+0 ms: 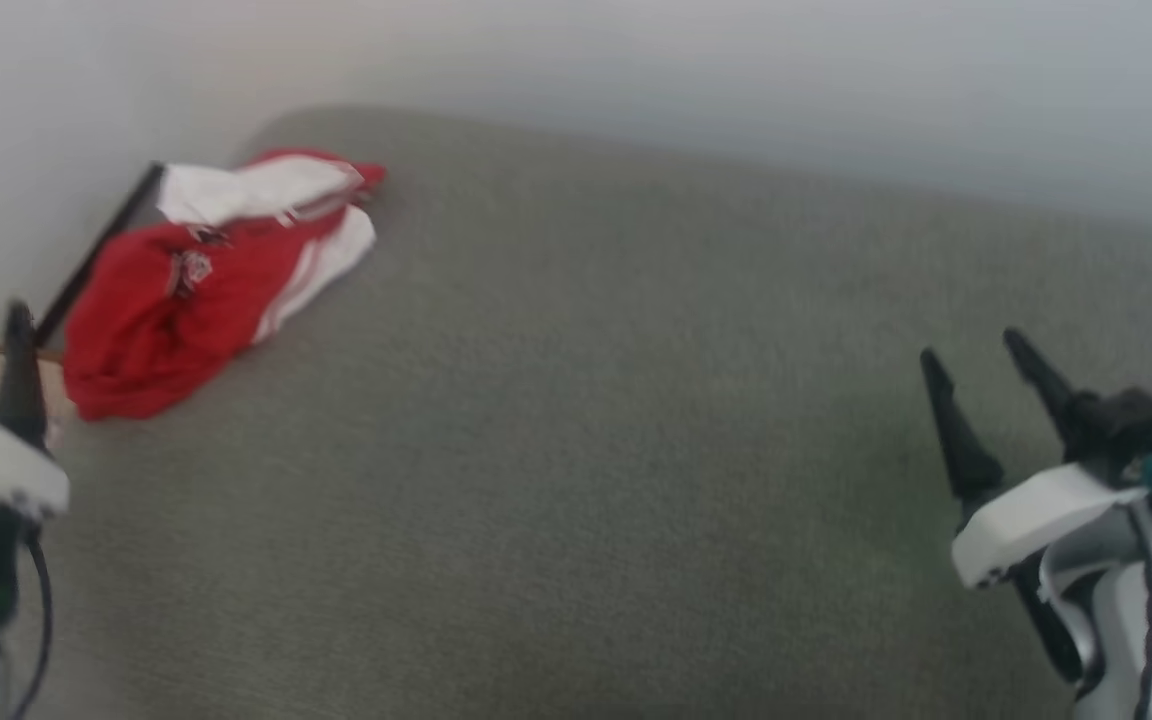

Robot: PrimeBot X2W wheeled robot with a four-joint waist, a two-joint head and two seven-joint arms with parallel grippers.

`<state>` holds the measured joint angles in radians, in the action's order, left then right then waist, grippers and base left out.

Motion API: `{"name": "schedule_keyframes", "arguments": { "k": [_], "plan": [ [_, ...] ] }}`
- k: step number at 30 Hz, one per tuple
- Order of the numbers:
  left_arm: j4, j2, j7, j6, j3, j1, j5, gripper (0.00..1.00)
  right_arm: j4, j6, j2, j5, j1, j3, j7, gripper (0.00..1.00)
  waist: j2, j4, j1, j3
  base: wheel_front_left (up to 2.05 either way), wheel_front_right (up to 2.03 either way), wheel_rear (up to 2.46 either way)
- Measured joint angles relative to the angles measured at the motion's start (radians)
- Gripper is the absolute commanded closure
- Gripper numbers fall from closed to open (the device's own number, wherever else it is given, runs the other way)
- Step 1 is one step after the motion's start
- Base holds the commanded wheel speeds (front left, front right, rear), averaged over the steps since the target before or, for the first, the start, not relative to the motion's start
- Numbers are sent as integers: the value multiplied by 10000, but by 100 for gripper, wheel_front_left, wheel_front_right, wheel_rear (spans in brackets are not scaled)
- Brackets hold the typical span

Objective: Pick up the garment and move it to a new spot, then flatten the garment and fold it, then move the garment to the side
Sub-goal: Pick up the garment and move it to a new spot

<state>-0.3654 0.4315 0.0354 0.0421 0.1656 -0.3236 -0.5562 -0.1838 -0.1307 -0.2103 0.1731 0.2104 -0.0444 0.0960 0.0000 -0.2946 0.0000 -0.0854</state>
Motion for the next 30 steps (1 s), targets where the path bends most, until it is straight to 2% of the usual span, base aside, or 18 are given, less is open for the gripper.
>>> {"name": "schedule_keyframes", "arguments": {
  "k": [10,19,23,25,30],
  "plan": [
    [-3273,439,-627,401,-474,-3471,-249,0,1022,0,-516,-104,903,-82,-424,0,-1,637,0,-2159,0,0,0],
    [-5940,882,-1509,516,-915,-5831,-301,0,1547,0,-913,-153,1537,-140,-673,0,-1,1154,0,-3762,0,0,0],
    [-6962,959,-2163,583,-1208,-6622,-173,0,1850,0,-1083,-221,1582,-23,-840,0,-1,1314,0,-4349,0,0,0],
    [-7695,926,-2849,535,-1457,-7058,-65,0,2080,0,-1160,-222,1583,117,-959,0,0,1400,1,-4715,0,0,0],
    [-8412,915,-3655,558,-1710,-7663,12,0,2314,0,-1197,-242,1491,186,-1060,0,0,1503,0,-5085,0,0,0]
  ]
}}
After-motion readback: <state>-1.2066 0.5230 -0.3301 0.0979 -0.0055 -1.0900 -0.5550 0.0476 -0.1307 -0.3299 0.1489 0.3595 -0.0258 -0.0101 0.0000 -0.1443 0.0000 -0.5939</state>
